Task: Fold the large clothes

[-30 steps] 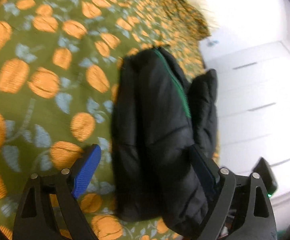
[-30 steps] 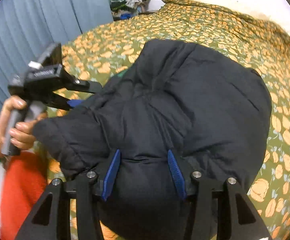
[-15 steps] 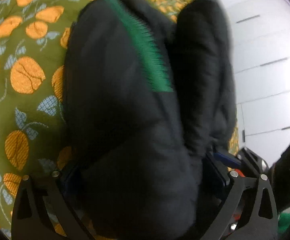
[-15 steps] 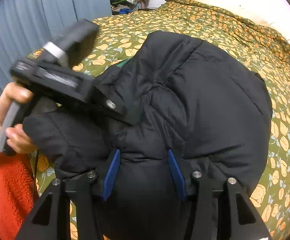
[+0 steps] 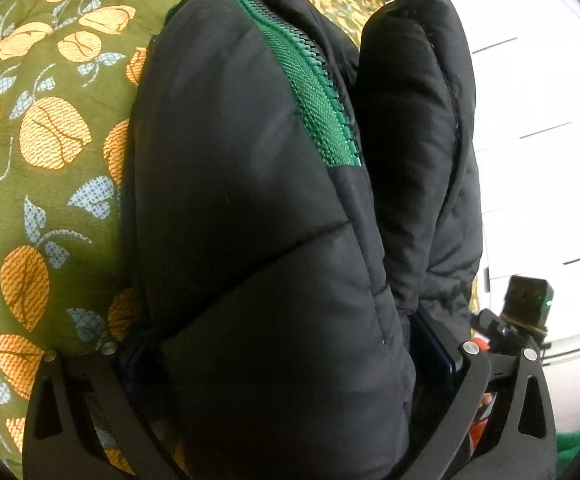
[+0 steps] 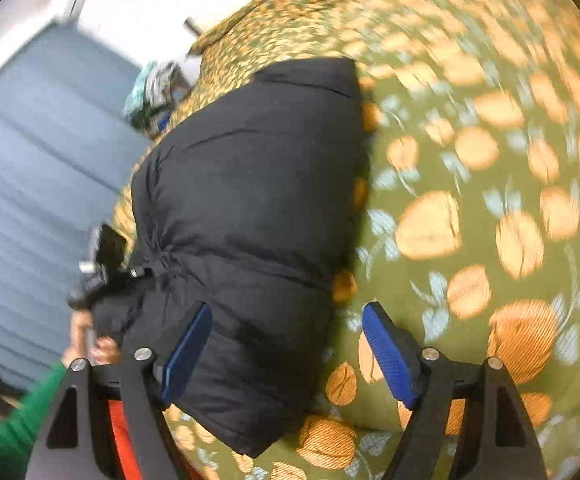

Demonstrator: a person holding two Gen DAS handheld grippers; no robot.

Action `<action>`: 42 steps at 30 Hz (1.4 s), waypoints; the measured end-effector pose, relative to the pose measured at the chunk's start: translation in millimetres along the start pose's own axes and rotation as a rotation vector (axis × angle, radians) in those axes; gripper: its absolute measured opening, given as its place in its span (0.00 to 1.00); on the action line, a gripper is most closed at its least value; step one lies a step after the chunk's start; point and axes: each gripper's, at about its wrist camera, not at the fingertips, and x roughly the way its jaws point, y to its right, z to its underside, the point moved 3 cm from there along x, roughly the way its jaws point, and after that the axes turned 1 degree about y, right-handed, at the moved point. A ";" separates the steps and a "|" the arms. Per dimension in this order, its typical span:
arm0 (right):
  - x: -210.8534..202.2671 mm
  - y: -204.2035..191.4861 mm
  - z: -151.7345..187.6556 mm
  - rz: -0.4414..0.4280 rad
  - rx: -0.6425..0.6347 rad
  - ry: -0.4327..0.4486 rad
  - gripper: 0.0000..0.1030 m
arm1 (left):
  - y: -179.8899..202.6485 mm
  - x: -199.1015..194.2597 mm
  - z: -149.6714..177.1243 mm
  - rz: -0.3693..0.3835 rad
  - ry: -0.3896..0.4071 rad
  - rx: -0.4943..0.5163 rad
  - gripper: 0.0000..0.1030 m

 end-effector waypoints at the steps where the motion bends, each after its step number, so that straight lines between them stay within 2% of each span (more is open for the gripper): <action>1: 4.3 3.5 1.1 -0.041 0.018 0.000 0.77 | 1.6 0.2 5.9 -0.002 0.001 0.001 1.00; 4: 28.6 3.9 1.1 -0.130 0.028 -0.028 0.77 | 3.0 0.6 10.9 -0.009 0.002 -0.009 1.00; 5: 37.1 2.5 -0.1 -0.144 0.033 -0.042 0.78 | 12.5 4.8 21.7 -0.012 0.003 -0.013 1.00; 6: 49.9 4.5 -1.4 -0.166 0.051 -0.054 0.84 | 13.2 6.2 23.3 -0.013 0.004 -0.022 0.99; 8: 65.0 10.7 -5.1 -0.209 0.105 -0.047 0.90 | 15.6 3.6 21.7 -0.020 0.014 -0.036 0.94; 10: 78.1 11.7 -10.5 -0.228 0.130 -0.059 0.91 | 27.5 -1.6 25.6 -0.052 0.037 -0.010 0.79; 13: 73.9 -16.3 -19.7 -0.138 0.004 -0.063 0.78 | 47.2 -11.0 32.2 -0.100 0.067 0.030 0.60; 15: 63.0 -38.4 -22.6 -0.094 -0.112 -0.041 0.66 | 60.8 -20.1 36.9 -0.129 0.091 0.057 0.55; 18: 39.8 -68.2 -24.4 -0.077 -0.256 0.012 0.61 | 87.4 -36.9 46.9 -0.137 0.136 0.103 0.52; 23: -4.7 -106.2 -42.4 -0.111 -0.395 0.119 0.60 | 132.7 -66.4 44.1 -0.132 0.226 0.164 0.52; 27: -22.8 -106.1 -83.2 -0.151 -0.433 0.169 0.60 | 159.5 -73.0 11.5 -0.141 0.276 0.194 0.52; 30: -25.5 -93.0 -118.3 -0.159 -0.453 0.187 0.60 | 168.4 -58.9 -21.8 -0.149 0.297 0.198 0.52; 35: 3.4 -60.5 -168.1 -0.145 -0.438 0.163 0.60 | 164.6 -15.2 -64.5 -0.167 0.282 0.183 0.52; 38: 26.4 -25.9 -187.5 -0.117 -0.392 0.116 0.60 | 145.6 30.8 -76.7 -0.165 0.223 0.144 0.54; 40: 42.9 -0.4 -194.0 -0.095 -0.341 0.068 0.60 | 130.2 53.5 -77.7 -0.150 0.200 0.104 0.65; 42: 57.9 28.0 -192.2 -0.098 -0.263 0.018 0.63 | 124.5 57.8 -74.3 -0.115 0.215 0.080 0.75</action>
